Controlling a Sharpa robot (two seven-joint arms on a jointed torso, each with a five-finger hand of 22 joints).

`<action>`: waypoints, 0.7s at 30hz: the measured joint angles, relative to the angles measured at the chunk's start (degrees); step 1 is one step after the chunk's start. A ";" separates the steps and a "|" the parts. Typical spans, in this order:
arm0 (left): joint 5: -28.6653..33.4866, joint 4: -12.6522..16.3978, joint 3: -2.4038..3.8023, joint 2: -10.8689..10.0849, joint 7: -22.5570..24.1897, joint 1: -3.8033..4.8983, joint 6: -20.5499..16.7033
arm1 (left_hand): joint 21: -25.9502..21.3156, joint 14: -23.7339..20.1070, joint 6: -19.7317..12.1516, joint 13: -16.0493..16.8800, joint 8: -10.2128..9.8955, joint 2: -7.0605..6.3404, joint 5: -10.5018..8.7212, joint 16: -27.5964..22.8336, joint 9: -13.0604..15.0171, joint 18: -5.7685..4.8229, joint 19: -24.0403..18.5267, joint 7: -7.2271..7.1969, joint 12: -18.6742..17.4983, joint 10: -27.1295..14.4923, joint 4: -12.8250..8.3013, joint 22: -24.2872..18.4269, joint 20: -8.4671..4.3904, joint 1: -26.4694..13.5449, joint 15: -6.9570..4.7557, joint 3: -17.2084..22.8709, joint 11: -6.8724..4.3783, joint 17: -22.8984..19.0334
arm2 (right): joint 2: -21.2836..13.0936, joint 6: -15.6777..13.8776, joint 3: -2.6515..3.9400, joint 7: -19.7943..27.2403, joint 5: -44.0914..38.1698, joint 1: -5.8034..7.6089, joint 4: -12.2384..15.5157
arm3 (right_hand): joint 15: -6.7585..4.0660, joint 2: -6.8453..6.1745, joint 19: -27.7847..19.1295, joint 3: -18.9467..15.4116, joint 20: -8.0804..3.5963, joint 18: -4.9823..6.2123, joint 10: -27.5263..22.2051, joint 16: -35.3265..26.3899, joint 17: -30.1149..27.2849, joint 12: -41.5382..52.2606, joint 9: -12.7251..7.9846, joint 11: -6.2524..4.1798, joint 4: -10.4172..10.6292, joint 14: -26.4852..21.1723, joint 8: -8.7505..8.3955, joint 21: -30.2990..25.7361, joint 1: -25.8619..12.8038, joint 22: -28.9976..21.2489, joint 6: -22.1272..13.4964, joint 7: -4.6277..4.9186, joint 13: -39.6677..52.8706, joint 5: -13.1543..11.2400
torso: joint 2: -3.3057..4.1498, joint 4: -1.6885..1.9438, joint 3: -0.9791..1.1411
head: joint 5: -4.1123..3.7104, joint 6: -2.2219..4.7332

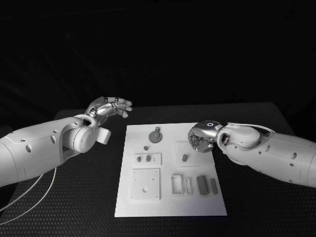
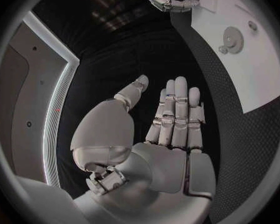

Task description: Assemble the parts on the task board

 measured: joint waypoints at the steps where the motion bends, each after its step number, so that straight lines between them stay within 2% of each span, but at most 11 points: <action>1: 0.01 -0.01 0.00 0.00 -0.01 0.00 0.00 | 0.00 0.03 0.00 0.00 0.00 0.00 0.00 0.00 0.00 0.00 0.00 0.00 0.00 0.00 0.00 0.00 0.00 0.00 0.03 0.00 0.00 0.00 | 0.07 -0.01 -0.04 -0.07 -0.12 0.01 -0.01 | -0.02 -0.01 0.00 0.17 0.00 0.00 0.01 0.00 0.12 0.01 0.06 0.00 -0.17 0.02 0.05 0.20 0.01 0.06 0.21 0.05 0.02 0.00 | 0.00 0.00 0.01 | 0.00 -0.04; 4: 0.02 -0.10 0.00 0.02 -0.03 0.00 0.00 | 0.00 0.16 -0.20 -0.03 0.00 0.00 0.00 0.00 -0.06 0.00 0.00 0.20 0.00 0.00 0.00 0.00 0.00 0.00 0.16 0.00 0.00 0.00 | 0.22 -0.07 -0.19 -0.31 -0.56 0.06 -0.01 | -0.31 -0.01 0.35 0.40 -0.28 -0.01 0.52 -0.01 0.55 0.01 0.26 -0.30 -0.08 0.51 0.33 0.44 0.01 0.30 0.68 -0.28 0.13 0.00 | -0.01 -0.01 0.02 | 0.01 -0.24; 15: 0.06 -0.16 0.00 0.12 -0.08 0.00 -0.02 | 0.00 0.15 -0.36 -0.05 0.22 0.00 0.00 0.00 -0.12 -0.08 0.00 0.04 0.00 -0.21 -0.16 0.00 0.00 0.00 0.15 -0.16 0.21 0.12 | 0.93 -0.89 -0.77 -1.41 -2.29 0.06 -0.01 | -0.23 -0.01 0.61 0.56 -0.21 -0.02 1.22 0.00 0.98 0.22 0.40 -0.20 -0.24 0.61 0.37 0.44 0.01 0.46 1.16 -0.37 0.50 0.00 | -0.01 0.02 0.01 | -0.06 -0.48; 21: 0.08 -0.26 0.00 0.13 -0.11 0.00 -0.03 | 0.00 0.14 -0.36 -0.05 0.22 0.00 0.00 -0.22 -0.17 -0.10 0.00 0.04 0.00 -0.21 -0.16 0.00 0.00 0.00 0.14 -0.16 0.21 0.13 | 1.04 -1.14 -0.89 -1.94 -3.25 0.03 0.17 | -0.33 0.16 0.61 1.94 -0.21 -0.02 1.53 -0.44 1.48 0.22 0.52 -0.12 -0.34 0.74 0.37 0.44 0.24 0.61 1.40 -0.61 0.51 0.00 | -0.01 0.02 0.00 | -0.02 -0.54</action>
